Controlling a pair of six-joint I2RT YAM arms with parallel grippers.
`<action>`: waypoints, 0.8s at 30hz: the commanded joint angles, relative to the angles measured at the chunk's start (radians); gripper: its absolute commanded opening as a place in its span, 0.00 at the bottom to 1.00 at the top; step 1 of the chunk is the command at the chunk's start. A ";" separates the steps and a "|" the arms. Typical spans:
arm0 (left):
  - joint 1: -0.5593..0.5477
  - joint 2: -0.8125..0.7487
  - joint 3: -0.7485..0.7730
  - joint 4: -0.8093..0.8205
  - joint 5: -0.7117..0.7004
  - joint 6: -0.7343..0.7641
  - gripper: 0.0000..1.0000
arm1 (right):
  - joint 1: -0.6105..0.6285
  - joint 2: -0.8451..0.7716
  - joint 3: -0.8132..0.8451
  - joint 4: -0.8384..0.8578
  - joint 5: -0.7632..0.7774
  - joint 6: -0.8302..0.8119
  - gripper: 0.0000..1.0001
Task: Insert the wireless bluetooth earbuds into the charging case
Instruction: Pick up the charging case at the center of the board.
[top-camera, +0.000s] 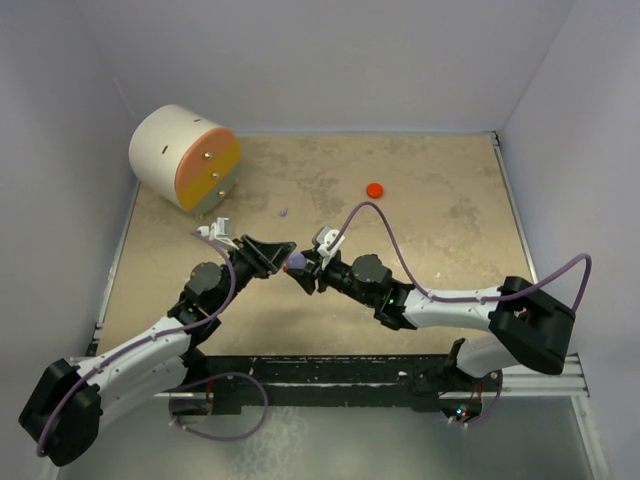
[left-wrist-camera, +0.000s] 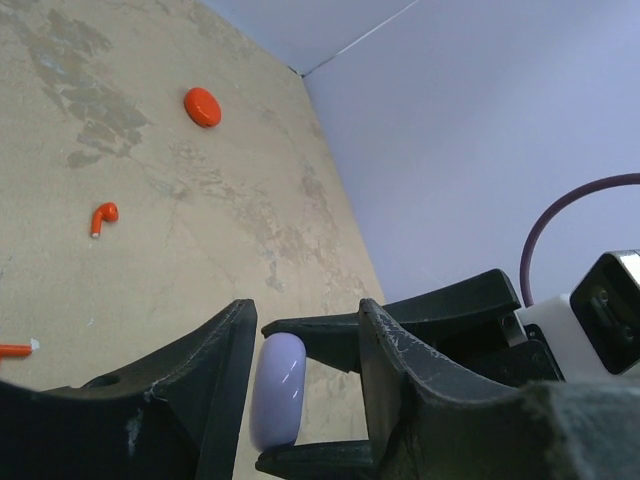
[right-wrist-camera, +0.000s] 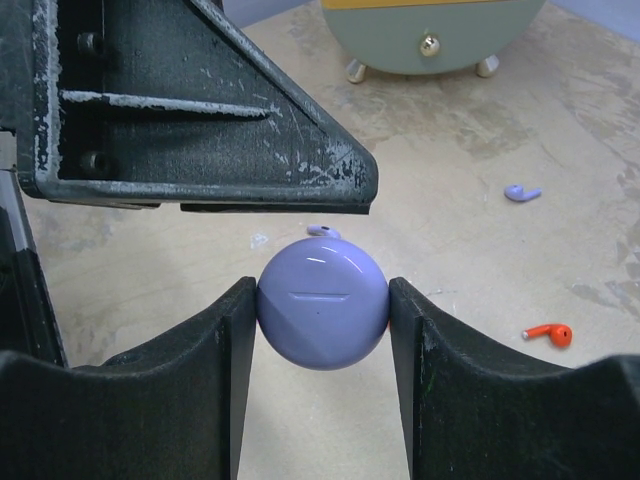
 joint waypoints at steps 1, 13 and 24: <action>0.007 0.003 -0.005 0.068 0.045 0.001 0.45 | 0.003 -0.006 0.036 0.053 -0.020 -0.019 0.00; 0.007 0.026 -0.013 0.060 0.045 0.018 0.44 | 0.004 -0.007 0.052 0.040 -0.023 -0.025 0.00; 0.007 0.030 -0.018 0.063 0.055 0.027 0.38 | 0.004 0.000 0.057 0.042 -0.023 -0.028 0.00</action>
